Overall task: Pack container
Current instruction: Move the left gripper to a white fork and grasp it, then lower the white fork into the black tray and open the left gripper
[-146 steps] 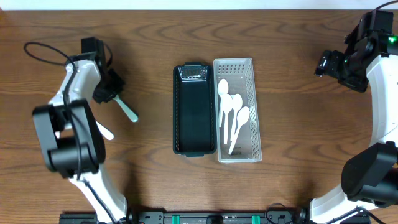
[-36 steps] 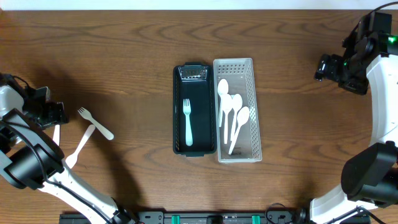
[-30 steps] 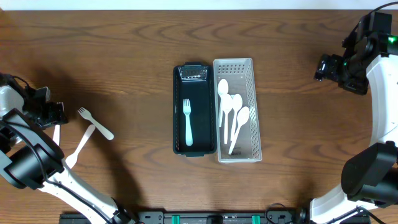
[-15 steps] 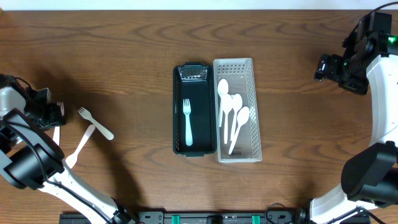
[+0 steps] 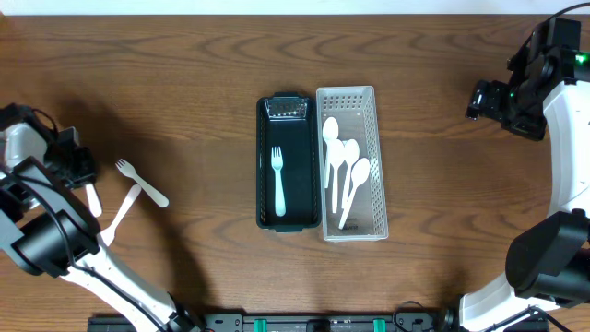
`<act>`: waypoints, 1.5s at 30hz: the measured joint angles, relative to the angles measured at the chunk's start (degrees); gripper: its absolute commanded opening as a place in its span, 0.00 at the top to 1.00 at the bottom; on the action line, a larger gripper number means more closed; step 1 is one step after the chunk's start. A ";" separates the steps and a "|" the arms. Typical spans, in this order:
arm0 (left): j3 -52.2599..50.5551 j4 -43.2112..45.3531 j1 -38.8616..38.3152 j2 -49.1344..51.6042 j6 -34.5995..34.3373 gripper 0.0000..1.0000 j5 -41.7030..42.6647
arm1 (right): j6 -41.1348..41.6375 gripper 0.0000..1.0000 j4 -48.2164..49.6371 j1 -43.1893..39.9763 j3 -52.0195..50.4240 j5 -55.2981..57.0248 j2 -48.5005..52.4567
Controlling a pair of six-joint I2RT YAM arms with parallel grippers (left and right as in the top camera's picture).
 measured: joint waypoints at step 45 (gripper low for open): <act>9.84 -10.01 -63.32 -4.04 -36.63 0.94 2.16 | -4.90 0.06 0.42 0.00 0.00 0.00 0.00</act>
